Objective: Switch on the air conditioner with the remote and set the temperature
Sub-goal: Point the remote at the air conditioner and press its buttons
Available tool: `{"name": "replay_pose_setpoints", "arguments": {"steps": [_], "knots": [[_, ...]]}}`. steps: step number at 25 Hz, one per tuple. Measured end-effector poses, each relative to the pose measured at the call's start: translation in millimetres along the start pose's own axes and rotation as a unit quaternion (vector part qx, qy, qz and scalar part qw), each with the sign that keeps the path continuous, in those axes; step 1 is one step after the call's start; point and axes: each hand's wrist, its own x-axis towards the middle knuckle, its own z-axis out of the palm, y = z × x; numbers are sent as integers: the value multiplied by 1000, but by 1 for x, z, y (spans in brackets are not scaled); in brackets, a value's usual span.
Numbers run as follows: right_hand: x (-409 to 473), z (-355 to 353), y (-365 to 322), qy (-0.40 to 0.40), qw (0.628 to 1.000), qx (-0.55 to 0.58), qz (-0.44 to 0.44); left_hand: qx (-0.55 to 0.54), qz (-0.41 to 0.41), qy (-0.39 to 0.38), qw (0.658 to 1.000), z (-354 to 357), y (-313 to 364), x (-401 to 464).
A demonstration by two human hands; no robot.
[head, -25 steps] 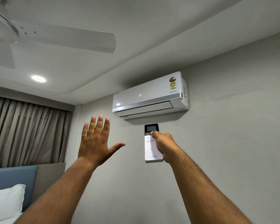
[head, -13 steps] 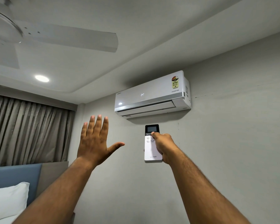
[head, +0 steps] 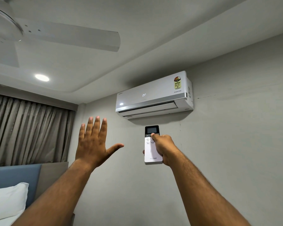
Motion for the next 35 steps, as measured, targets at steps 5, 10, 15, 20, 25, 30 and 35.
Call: {"name": "replay_pose_setpoints", "arguments": {"steps": [5,10,15,20,25,30,35], "knots": [[2,7,-1,17,1000,-4,-4,4,0,0,1000,0,-3,1],[2,10,-3,34,999,-17,0,1,0,6,1000,-2,-5,3],[1,16,-6,18,997,71,2,3,0,9,1000,-3,-8,5],[5,14,-3,-8,997,79,9,7,3,9,1000,-4,-10,8],[7,13,3,-34,997,59,18,10,3,10,1000,-5,-10,8],[3,9,4,-55,997,52,23,21,2,7,1000,-4,-9,8],[2,6,2,-61,997,37,19,22,12,6,1000,-4,-8,8]]}}
